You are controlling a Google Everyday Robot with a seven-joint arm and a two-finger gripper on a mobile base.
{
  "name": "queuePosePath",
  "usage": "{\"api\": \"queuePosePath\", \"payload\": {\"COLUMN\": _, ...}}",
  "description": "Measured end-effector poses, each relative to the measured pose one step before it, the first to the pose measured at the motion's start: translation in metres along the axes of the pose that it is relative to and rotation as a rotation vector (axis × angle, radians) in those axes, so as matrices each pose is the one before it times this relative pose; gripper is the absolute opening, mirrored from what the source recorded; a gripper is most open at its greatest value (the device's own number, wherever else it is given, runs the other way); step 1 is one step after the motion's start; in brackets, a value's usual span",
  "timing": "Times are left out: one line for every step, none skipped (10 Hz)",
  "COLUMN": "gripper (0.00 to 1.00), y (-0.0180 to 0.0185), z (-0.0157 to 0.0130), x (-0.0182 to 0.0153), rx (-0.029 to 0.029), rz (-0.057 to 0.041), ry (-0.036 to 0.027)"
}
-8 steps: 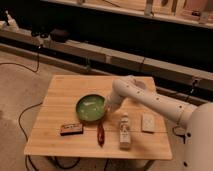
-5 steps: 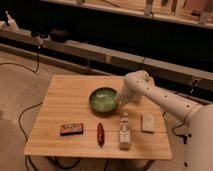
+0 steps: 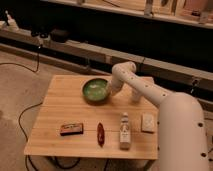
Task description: Drag the ceramic bowl in a circle
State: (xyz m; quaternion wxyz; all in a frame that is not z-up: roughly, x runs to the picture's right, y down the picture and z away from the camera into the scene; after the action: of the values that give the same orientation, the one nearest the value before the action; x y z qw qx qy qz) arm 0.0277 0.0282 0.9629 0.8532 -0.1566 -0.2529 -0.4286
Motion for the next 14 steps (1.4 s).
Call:
{"api": "queuePosePath", "payload": {"gripper": 0.0, "y": -0.0181, "z": 0.00404, "x": 0.00026, "rx": 0.0169, "rz": 0.00004, "ry": -0.0067}}
{"api": "queuePosePath", "payload": {"gripper": 0.0, "y": -0.01737, "z": 0.00343, "x": -0.00486, "rx": 0.01636, "rz": -0.00643, "ry": -0.01621}}
{"api": "queuePosePath", "payload": {"gripper": 0.0, "y": -0.01598, "z": 0.00388, "x": -0.01191, "rx": 0.01304, "rz": -0.02248, "ry": -0.02553}}
{"api": "queuePosePath", "payload": {"gripper": 0.0, "y": -0.01526, "z": 0.00586, "x": -0.02042, "rx": 0.00795, "rz": -0.04209, "ry": -0.03857}}
{"api": "queuePosePath", "payload": {"gripper": 0.0, "y": -0.00868, "z": 0.00456, "x": -0.02226, "rx": 0.00217, "rz": -0.04774, "ry": -0.0414}}
{"api": "queuePosePath", "payload": {"gripper": 0.0, "y": -0.00209, "z": 0.0055, "x": -0.02815, "rx": -0.00678, "rz": -0.05993, "ry": -0.05061}}
{"api": "queuePosePath", "payload": {"gripper": 0.0, "y": 0.00251, "z": 0.00584, "x": -0.02382, "rx": -0.00725, "rz": -0.04986, "ry": -0.03756}}
{"api": "queuePosePath", "payload": {"gripper": 0.0, "y": 0.00929, "z": 0.00491, "x": -0.02212, "rx": -0.01131, "rz": -0.03742, "ry": -0.03167}}
{"api": "queuePosePath", "payload": {"gripper": 0.0, "y": 0.00911, "z": 0.00001, "x": -0.01008, "rx": -0.001, "rz": -0.00897, "ry": -0.00943}}
{"api": "queuePosePath", "payload": {"gripper": 0.0, "y": 0.01163, "z": -0.00558, "x": -0.00262, "rx": 0.00185, "rz": 0.00831, "ry": 0.0049}}
{"api": "queuePosePath", "payload": {"gripper": 0.0, "y": 0.01315, "z": -0.00759, "x": -0.0024, "rx": 0.00135, "rz": 0.01002, "ry": 0.00732}}
{"api": "queuePosePath", "payload": {"gripper": 0.0, "y": 0.01788, "z": -0.00968, "x": -0.00315, "rx": -0.00247, "rz": 0.01243, "ry": 0.0105}}
{"api": "queuePosePath", "payload": {"gripper": 0.0, "y": 0.01265, "z": -0.00681, "x": -0.0006, "rx": -0.00242, "rz": 0.01244, "ry": 0.00874}}
{"api": "queuePosePath", "payload": {"gripper": 0.0, "y": 0.02042, "z": -0.00963, "x": 0.00099, "rx": -0.00893, "rz": 0.02601, "ry": 0.01365}}
